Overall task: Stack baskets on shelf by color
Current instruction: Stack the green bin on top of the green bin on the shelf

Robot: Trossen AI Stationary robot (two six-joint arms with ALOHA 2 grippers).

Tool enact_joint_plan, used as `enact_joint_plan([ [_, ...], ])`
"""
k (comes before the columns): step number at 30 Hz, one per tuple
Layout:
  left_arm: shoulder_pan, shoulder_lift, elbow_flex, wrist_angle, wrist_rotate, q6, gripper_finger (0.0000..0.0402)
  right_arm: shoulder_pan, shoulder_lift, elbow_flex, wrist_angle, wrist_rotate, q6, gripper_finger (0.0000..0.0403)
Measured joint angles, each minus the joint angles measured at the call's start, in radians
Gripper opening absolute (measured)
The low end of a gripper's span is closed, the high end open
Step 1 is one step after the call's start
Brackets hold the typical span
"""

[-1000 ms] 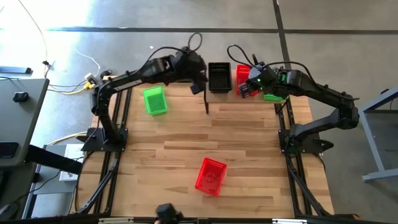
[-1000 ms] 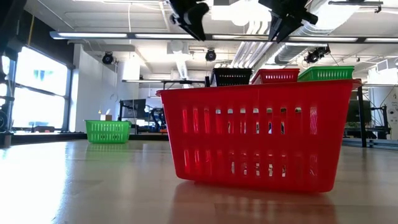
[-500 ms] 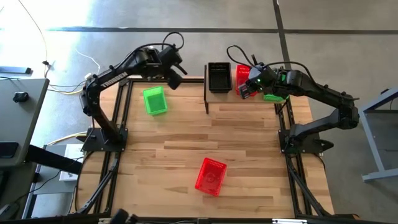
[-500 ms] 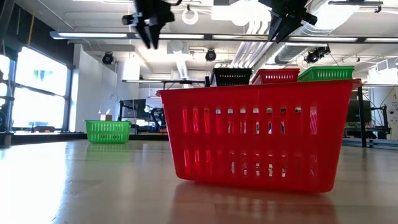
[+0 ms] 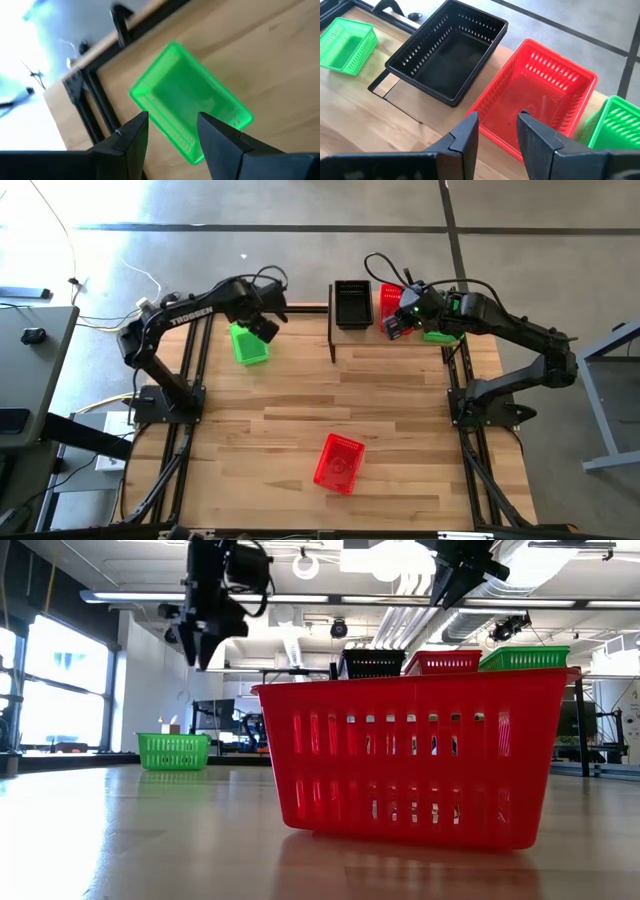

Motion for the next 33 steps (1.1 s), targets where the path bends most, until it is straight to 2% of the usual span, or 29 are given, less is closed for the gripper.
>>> enact_joint_plan([
  [6, 0.021, -0.043, -0.17, 0.07, 0.05, -0.07, 0.0158, 0.0, 0.0, 0.0, 0.0, -0.006, 0.0, 0.0119],
  [16, 0.026, -0.107, -0.398, 0.217, 0.065, -0.194, 0.0158, 0.0, 0.0, 0.0, 0.0, -0.008, 0.0, 0.0119],
  [29, 0.026, -0.117, -0.57, 0.326, -0.017, -0.33, 0.0158, 0.0, 0.0, 0.0, 0.0, -0.009, 0.0, 0.0119],
  [33, 0.026, -0.117, -0.618, 0.402, -0.015, -0.347, 0.0158, 0.0, 0.0, 0.0, 0.0, -0.009, 0.0, 0.0119],
])
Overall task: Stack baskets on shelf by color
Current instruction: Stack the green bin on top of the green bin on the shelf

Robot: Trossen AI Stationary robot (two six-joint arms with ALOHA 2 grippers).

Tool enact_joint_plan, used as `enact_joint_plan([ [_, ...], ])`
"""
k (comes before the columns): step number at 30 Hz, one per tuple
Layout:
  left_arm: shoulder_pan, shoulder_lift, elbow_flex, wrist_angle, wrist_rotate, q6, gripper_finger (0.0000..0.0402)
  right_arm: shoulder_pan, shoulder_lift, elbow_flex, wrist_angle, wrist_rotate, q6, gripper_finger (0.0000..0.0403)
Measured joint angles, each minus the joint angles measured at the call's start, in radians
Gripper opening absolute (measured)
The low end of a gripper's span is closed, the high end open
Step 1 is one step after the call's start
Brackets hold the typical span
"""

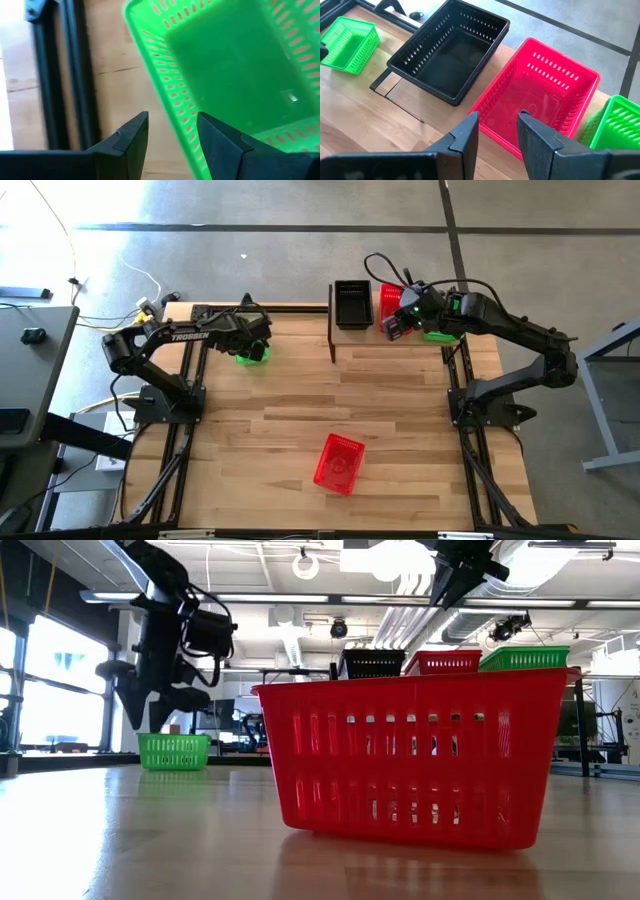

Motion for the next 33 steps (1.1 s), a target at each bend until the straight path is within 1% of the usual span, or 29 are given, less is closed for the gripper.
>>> enact_joint_plan([
  [3, 0.0, 0.0, -0.031, 0.063, 0.014, -0.009, 0.0158, 0.0, 0.0, 0.0, 0.0, -0.002, 0.0, 0.0119],
  [11, 0.014, 0.001, -0.07, 0.119, 0.02, -0.034, 0.0158, 0.0, 0.0, 0.0, 0.0, -0.028, 0.0, 0.0119],
  [15, 0.046, 0.001, -0.107, 0.165, 0.057, -0.035, 0.0158, 0.0, 0.0, 0.0, 0.0, -0.036, 0.0, 0.0119],
  [18, 0.075, 0.001, -0.114, 0.169, 0.085, -0.034, 0.0151, 0.0, 0.0, 0.0, 0.0, -0.039, 0.0, 0.0119],
  [22, 0.091, 0.001, -0.115, 0.169, 0.091, -0.032, 0.0119, 0.0, 0.0, 0.0, 0.0, -0.044, 0.0, 0.0119],
  [29, 0.092, 0.001, -0.114, 0.187, 0.091, -0.001, 0.0039, 0.0, 0.0, 0.0, 0.0, -0.051, 0.0, 0.0119],
  [33, 0.089, -0.001, -0.113, 0.188, 0.109, -0.001, 0.0007, 0.0, 0.0, 0.0, 0.0, -0.053, -0.001, 0.0119],
])
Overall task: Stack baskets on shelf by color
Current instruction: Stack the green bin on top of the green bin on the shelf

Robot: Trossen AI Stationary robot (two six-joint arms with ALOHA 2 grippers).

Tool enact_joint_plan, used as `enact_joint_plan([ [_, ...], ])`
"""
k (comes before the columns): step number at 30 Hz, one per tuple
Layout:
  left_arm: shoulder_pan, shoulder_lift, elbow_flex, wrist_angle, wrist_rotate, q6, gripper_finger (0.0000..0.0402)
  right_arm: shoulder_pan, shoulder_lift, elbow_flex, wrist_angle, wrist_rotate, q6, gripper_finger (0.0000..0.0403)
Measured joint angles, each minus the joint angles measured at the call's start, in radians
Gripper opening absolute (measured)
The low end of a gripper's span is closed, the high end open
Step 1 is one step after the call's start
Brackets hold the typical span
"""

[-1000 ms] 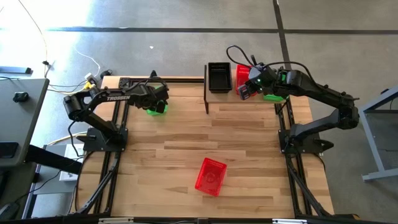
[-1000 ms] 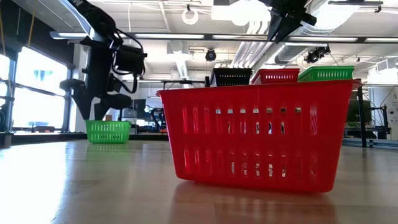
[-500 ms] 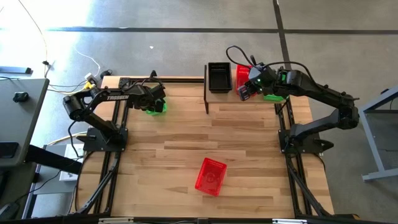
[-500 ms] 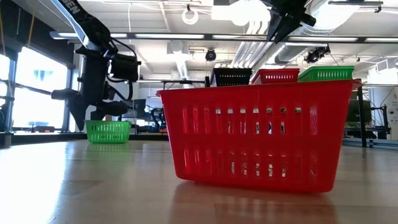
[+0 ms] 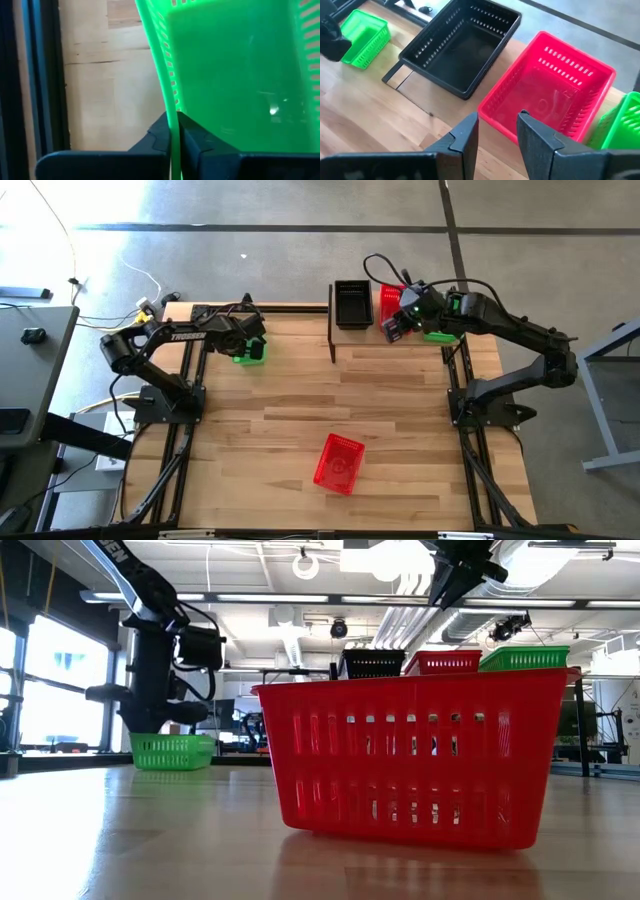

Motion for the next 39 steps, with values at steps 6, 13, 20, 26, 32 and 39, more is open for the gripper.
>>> enact_joint_plan([
  [6, -0.035, -0.052, 0.0, -0.005, 0.042, 0.006, 0.0004, 0.0, 0.0, 0.0, 0.019, -0.121, -0.116, 0.0119],
  [13, -0.095, -0.198, -0.001, -0.011, 0.061, -0.031, 0.0001, 0.056, 0.0, 0.0, 0.115, -0.175, -0.248, 0.0119],
  [20, -0.175, -0.348, -0.001, -0.009, 0.095, -0.106, 0.0, 0.149, 0.0, 0.0, 0.239, -0.26, -0.413, 0.0119],
  [26, -0.274, -0.419, 0.044, -0.011, 0.113, -0.149, 0.0, 0.243, 0.0, 0.0, 0.338, -0.302, -0.471, 0.0119],
  [32, -0.372, -0.425, 0.147, -0.009, 0.104, -0.122, 0.0, 0.331, 0.0, 0.0, 0.438, -0.297, -0.462, 0.0119],
  [39, -0.483, -0.425, 0.258, -0.047, 0.1, -0.137, 0.0, 0.419, 0.017, 0.0, 0.624, -0.297, -0.388, 0.0119],
])
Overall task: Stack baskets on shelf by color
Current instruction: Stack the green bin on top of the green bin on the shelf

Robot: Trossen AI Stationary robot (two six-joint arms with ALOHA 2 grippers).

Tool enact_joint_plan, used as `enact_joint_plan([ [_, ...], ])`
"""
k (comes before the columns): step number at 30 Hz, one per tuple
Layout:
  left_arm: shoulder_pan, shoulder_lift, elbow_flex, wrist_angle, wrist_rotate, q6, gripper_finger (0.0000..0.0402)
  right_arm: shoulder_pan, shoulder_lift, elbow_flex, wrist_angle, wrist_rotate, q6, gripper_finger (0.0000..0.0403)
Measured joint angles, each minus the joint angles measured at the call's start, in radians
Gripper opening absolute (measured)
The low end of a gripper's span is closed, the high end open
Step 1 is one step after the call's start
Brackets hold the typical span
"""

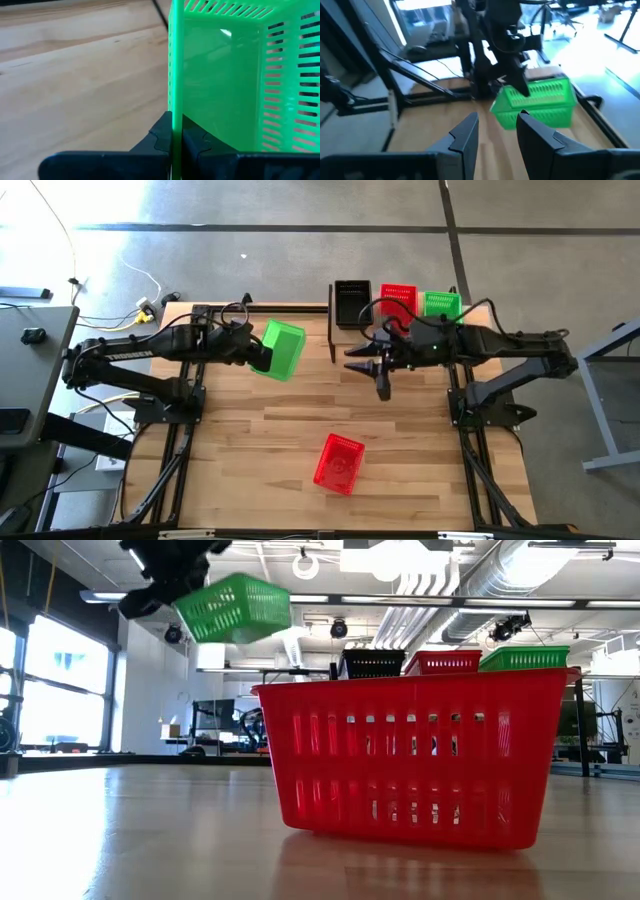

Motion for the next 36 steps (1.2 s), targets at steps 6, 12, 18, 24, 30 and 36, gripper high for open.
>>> enact_joint_plan([
  [6, -0.114, 0.001, 0.07, -0.054, -0.055, -0.041, 0.0, 0.078, 0.081, 0.0, 0.15, 0.001, 0.005, 0.0119],
  [12, -0.197, 0.009, 0.078, -0.077, -0.108, -0.1, 0.0, 0.141, 0.17, 0.0, 0.195, 0.005, 0.008, 0.0119],
  [18, -0.265, 0.057, 0.077, -0.142, -0.175, -0.165, 0.0, 0.177, 0.243, 0.0, 0.204, 0.012, 0.029, 0.0119],
  [24, -0.306, 0.12, 0.077, -0.151, -0.253, -0.231, 0.0, 0.177, 0.3, 0.0, 0.204, 0.002, 0.001, 0.0119],
  [30, -0.31, 0.196, 0.077, -0.153, -0.29, -0.317, 0.0, 0.167, 0.35, 0.0, 0.207, 0.003, -0.148, 0.0119],
  [36, -0.309, 0.267, 0.077, -0.146, -0.331, -0.399, 0.0, 0.143, 0.387, 0.0, 0.197, 0.003, -0.27, 0.0119],
])
